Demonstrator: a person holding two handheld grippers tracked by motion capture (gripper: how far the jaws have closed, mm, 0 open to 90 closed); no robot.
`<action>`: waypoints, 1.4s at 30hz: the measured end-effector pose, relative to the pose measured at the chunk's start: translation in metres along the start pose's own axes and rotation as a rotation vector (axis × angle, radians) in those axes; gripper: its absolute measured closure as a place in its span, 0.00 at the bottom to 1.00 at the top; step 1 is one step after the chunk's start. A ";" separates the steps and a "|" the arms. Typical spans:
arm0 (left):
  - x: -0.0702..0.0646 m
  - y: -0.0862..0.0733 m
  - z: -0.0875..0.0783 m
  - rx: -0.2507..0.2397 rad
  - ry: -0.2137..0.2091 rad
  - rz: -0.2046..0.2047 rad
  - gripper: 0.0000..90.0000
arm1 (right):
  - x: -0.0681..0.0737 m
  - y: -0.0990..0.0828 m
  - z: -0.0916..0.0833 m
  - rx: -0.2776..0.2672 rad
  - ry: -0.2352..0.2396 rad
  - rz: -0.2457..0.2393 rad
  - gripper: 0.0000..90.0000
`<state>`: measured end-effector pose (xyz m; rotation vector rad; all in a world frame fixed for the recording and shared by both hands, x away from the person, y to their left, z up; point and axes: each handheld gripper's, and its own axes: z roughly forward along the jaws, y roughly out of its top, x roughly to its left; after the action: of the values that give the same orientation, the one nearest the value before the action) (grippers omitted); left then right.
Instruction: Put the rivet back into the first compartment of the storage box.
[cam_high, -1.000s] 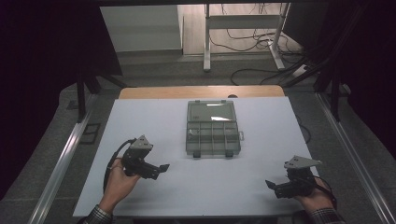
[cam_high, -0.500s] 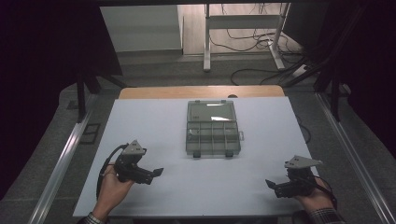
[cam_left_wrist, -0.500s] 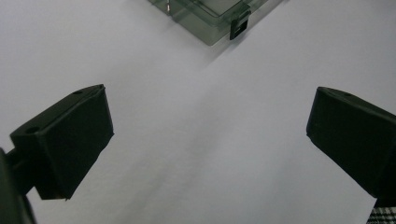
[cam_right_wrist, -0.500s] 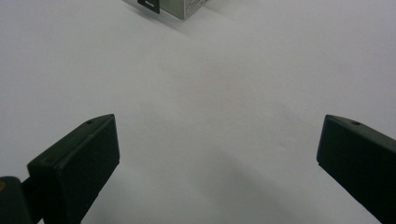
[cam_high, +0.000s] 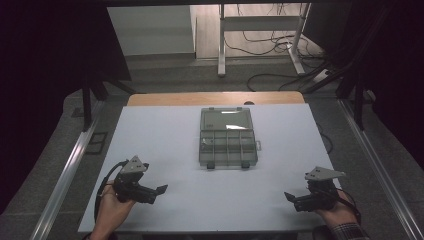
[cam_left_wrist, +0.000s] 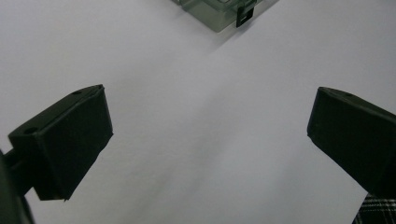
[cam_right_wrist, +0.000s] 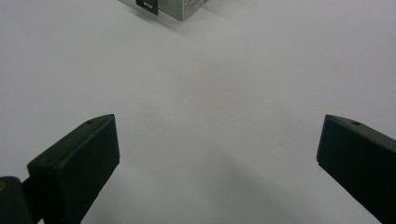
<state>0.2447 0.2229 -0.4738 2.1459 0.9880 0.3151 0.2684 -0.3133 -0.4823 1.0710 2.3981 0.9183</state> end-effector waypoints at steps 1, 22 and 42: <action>0.000 -0.001 -0.001 -0.001 0.001 -0.004 0.00 | 0.000 0.000 0.000 0.000 0.000 0.000 0.00; 0.004 -0.030 -0.022 -0.007 0.051 -0.044 0.00 | 0.000 0.000 0.000 0.003 -0.002 -0.004 0.00; 0.014 -0.055 -0.035 0.014 0.110 -0.089 0.00 | 0.000 0.000 0.000 0.003 -0.005 -0.003 0.00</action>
<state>0.2062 0.2750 -0.4903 2.1079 1.1478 0.3871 0.2683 -0.3131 -0.4827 1.0699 2.3966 0.9103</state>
